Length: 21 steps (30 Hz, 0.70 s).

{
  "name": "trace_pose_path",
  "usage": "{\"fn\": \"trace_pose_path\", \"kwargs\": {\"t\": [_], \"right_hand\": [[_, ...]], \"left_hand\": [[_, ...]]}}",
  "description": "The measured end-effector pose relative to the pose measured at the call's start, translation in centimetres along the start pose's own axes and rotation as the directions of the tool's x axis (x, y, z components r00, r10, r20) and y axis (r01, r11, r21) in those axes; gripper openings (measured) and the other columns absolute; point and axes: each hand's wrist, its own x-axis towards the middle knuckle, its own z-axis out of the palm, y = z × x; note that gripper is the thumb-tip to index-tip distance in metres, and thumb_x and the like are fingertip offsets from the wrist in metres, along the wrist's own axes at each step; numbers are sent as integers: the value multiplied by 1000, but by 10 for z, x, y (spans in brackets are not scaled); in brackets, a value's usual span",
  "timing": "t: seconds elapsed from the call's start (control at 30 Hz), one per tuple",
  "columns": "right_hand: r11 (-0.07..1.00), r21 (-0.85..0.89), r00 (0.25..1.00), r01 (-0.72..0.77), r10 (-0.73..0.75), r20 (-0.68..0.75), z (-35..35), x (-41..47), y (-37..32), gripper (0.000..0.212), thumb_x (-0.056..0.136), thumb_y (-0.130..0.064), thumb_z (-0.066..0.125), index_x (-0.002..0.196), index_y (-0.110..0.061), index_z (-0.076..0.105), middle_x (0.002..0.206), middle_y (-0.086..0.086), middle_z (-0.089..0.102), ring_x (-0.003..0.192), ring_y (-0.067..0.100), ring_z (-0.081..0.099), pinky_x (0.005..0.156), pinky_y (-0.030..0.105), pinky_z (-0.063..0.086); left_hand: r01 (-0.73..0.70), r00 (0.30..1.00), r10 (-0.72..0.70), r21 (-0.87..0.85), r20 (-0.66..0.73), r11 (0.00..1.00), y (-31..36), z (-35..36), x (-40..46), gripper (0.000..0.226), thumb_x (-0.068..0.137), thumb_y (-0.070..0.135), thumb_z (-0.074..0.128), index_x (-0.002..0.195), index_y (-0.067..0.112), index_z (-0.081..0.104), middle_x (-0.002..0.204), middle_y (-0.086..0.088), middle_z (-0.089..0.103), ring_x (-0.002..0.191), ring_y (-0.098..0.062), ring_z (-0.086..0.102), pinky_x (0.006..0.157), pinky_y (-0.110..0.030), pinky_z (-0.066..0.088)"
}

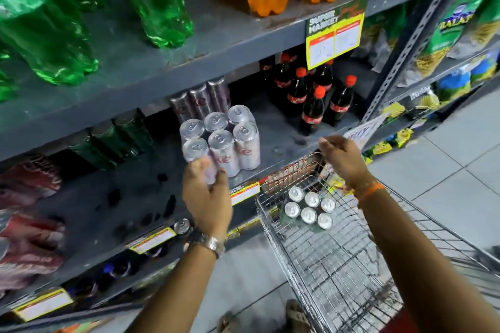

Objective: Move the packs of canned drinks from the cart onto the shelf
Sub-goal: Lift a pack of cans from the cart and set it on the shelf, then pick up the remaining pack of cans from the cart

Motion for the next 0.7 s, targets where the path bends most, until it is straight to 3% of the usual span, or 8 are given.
{"fn": "trace_pose_path", "kwargs": {"t": [0.07,0.13,0.2,0.3,0.4,0.5,0.63,0.7], "right_hand": [[998,-34,998,-52,50,-37,-19,-4,32,33,84,-47,61,84,-15,69,83,16,68,80,22,59,77,43,52],[991,-78,992,-111,107,-61,-31,-7,70,35,86,-43,62,86,-9,69,79,14,69,79,20,59,79,44,51],[973,-134,981,-187,177,-84,-34,-10,111,30,89,-36,62,92,-7,71,80,5,66,81,20,60,78,37,48],[941,-164,955,-297,288,-75,-21,-11,165,34,90,-35,61,101,-5,71,87,14,70,86,30,64,77,37,47],[907,-197,928,-371,354,-118,1,-3,211,33,93,-26,59,107,3,66,109,27,69,105,39,64,82,38,45],[889,-159,902,-429,413,-128,19,7,249,31,88,-20,65,109,3,65,107,26,69,102,38,65,72,32,44],[891,-119,898,-437,426,-108,30,20,289,55,88,-54,52,90,-2,69,82,13,70,82,28,68,55,23,37],[900,-132,908,-414,399,-129,29,20,291,44,94,-43,53,83,-3,67,71,7,62,69,23,58,50,23,34]], "left_hand": [[49,989,-47,-9,141,999,-2,32,-30,23,79,20,65,101,17,64,98,2,71,93,-17,68,85,-32,53],[297,898,-281,3,340,955,-16,73,-50,17,82,15,68,99,13,67,93,4,71,88,-15,64,76,-26,48],[543,670,-507,108,542,833,-34,117,-58,26,84,19,65,109,12,69,106,-4,70,90,-17,58,67,-23,42],[640,380,-692,366,614,676,-69,175,-52,54,85,30,61,134,8,56,126,-5,56,93,-18,55,64,-22,39],[553,408,-733,491,544,673,-120,223,-43,54,87,33,58,134,8,55,136,-4,53,116,-22,53,93,-32,43],[445,393,-733,583,556,680,-137,248,-44,53,101,29,43,144,-2,42,153,-19,41,140,-31,43,113,-37,35],[378,399,-760,663,513,646,-159,267,-39,39,104,15,37,129,-9,55,136,-25,56,131,-32,52,94,-34,43],[352,415,-762,684,498,639,-173,277,-39,27,102,11,41,87,4,62,91,-16,62,104,-23,57,71,-26,43]]}}
